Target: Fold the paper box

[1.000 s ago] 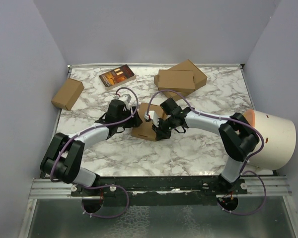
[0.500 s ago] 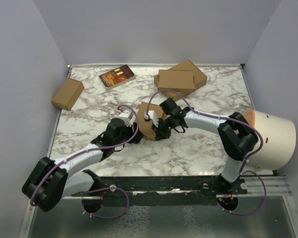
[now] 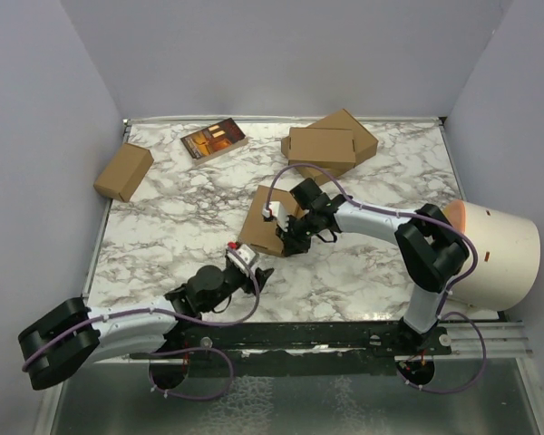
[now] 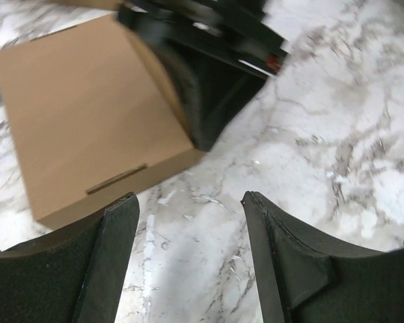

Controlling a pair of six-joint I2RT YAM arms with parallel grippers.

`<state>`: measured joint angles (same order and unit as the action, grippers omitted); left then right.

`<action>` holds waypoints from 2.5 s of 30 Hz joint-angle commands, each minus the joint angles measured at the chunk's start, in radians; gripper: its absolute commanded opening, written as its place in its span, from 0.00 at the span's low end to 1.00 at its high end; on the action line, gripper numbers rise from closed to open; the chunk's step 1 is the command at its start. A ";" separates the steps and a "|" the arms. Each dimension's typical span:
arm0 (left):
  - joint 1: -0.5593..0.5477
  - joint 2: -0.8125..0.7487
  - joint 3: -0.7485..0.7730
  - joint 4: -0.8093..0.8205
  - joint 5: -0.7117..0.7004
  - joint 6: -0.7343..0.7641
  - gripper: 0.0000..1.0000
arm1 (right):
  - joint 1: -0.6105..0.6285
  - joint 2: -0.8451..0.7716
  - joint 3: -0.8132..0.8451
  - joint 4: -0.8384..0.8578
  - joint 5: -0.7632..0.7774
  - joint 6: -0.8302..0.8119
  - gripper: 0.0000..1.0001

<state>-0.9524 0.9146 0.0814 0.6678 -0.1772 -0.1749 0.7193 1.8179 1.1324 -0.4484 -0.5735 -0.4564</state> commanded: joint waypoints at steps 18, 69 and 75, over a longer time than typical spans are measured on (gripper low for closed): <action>-0.240 0.737 0.023 0.934 -0.268 0.570 0.85 | 0.006 0.018 0.035 0.015 -0.032 0.016 0.01; -0.143 1.089 0.100 1.114 -0.267 0.498 0.58 | 0.014 0.083 0.091 0.005 -0.036 0.058 0.01; -0.136 1.087 0.109 1.114 -0.253 0.491 0.59 | 0.014 0.086 0.093 0.003 -0.042 0.060 0.01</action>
<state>-1.1049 1.9411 0.2161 1.5471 -0.4816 0.3729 0.7254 1.8801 1.1950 -0.4561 -0.5900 -0.4042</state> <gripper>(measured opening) 0.587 0.013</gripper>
